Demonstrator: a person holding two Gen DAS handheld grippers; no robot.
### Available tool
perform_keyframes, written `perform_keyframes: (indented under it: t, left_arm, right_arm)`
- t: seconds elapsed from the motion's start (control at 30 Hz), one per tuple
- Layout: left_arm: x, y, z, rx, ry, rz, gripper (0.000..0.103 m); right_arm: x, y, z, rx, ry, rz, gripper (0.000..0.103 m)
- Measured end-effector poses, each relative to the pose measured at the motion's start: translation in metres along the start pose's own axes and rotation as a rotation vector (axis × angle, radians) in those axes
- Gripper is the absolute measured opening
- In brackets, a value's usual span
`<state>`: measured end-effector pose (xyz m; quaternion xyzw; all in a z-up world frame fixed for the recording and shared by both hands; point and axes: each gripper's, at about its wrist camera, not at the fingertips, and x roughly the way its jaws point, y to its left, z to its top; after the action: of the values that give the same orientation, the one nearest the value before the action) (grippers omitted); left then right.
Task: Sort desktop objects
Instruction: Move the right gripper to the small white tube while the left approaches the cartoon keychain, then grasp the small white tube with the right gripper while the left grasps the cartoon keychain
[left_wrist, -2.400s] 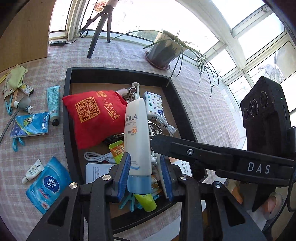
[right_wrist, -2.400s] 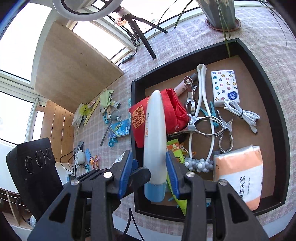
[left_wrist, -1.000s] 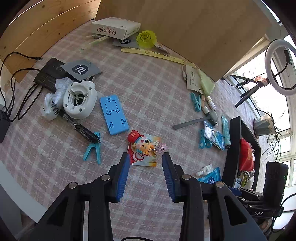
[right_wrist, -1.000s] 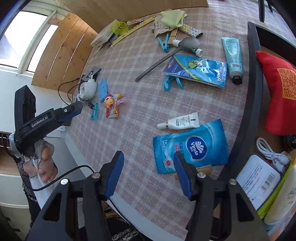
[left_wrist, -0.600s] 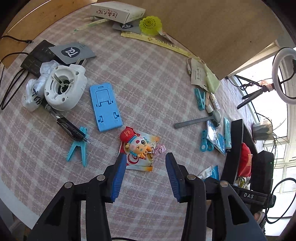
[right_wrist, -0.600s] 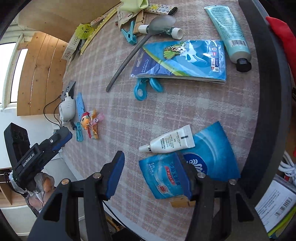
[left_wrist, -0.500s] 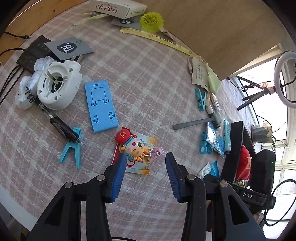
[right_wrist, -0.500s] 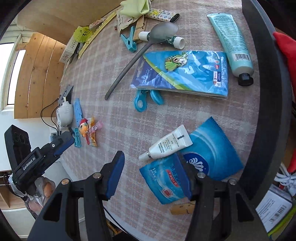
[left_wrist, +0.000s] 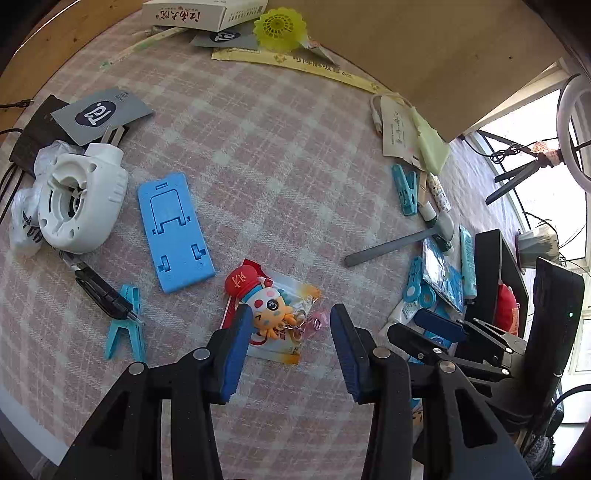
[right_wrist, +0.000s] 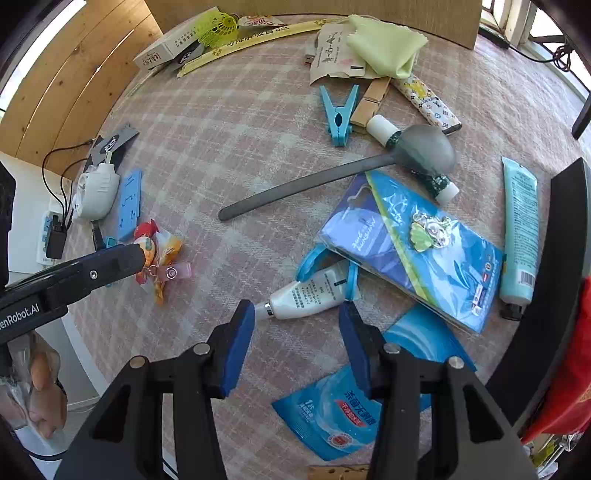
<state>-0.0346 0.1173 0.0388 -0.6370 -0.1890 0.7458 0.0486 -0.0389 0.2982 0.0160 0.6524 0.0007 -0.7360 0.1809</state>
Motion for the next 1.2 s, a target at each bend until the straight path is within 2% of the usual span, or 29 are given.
perform_keyframes:
  t: [0.13,0.23,0.3,0.43,0.5,0.6,0.63,0.77,0.9,1.07,1.2]
  left_arm:
    - [0.003,-0.007,0.005,0.034,0.007,0.039,0.042]
    - [0.004,-0.012,0.006,0.077,0.000,0.080,0.042]
    - [0.008,-0.013,0.006,0.099,-0.007,0.128,0.042]
    - [0.018,-0.003,0.006,0.089,-0.004,0.169,0.044]
    - [0.017,0.004,0.006,0.067,-0.017,0.151,0.043]
    - [0.011,0.008,0.007,0.068,-0.018,0.149,0.039]
    - [0.009,0.009,0.006,0.078,-0.021,0.154,0.037]
    - [0.001,0.012,0.002,0.094,-0.036,0.150,0.024]
    - [-0.009,0.021,-0.005,0.089,-0.065,0.127,0.021]
    - [-0.024,0.045,-0.015,-0.011,-0.097,0.046,0.018]
    - [-0.040,0.052,-0.025,-0.025,-0.124,0.037,0.018]
  right_arm:
    - [0.001,-0.002,0.008,0.029,0.036,-0.011,0.041]
    - [-0.002,-0.015,0.014,0.134,0.086,0.065,0.041]
    - [-0.003,-0.019,0.021,0.166,0.085,0.042,0.041]
    - [0.003,0.000,0.030,0.023,0.061,-0.062,0.041]
    - [0.005,0.010,0.031,-0.039,0.049,-0.126,0.041]
    - [0.007,0.023,0.025,-0.106,0.034,-0.154,0.039]
    - [0.006,0.026,0.022,-0.129,0.030,-0.154,0.033]
    - [0.002,0.027,0.009,-0.181,0.022,-0.145,0.024]
    - [-0.005,0.014,0.000,-0.142,-0.004,-0.082,0.023]
    - [-0.015,-0.004,-0.009,-0.038,-0.064,0.016,0.023]
    - [-0.031,-0.015,-0.015,0.003,-0.122,0.053,0.023]
